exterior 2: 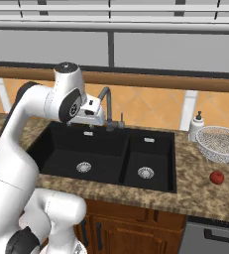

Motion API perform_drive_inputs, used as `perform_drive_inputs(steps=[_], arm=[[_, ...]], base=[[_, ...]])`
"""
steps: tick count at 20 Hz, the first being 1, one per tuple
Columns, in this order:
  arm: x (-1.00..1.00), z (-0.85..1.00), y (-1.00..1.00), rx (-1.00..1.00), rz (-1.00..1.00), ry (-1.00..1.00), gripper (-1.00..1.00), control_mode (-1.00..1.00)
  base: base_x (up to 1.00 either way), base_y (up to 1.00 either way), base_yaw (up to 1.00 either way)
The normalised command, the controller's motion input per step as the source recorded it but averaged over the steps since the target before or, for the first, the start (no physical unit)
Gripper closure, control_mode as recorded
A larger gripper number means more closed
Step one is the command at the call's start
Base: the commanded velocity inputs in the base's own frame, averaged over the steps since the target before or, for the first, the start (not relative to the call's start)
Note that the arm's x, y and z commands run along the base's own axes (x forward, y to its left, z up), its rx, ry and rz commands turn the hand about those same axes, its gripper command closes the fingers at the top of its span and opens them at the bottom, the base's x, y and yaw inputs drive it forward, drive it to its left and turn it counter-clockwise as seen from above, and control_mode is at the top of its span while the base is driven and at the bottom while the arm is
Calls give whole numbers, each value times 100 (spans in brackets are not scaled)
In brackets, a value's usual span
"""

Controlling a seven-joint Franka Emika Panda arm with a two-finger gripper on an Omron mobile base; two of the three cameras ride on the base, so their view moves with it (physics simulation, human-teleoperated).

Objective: Put the colander in the sink, put the kiwi, orange, apple in the colander, and turn on the sink faucet and pour water over the colander.

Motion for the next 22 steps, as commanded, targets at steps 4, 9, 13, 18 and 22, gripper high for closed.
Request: perform_drive_inputs(steps=[4, 9, 13, 18, 22], arm=[[-20, -20, -100, 0, 2, 0, -100, -100], [4, -18, -95, 0, 0, 1, -100, -100], [30, -22, -85, 0, 0, 7, -100, -100], [47, -26, -83, 0, 0, 9, -100, -100], [64, -17, -75, 0, 0, 21, -100, -100]], base=[[0, 0, 0], [0, 0, 0], [0, 0, 0], [0, 0, 0], [0, 0, 0]])
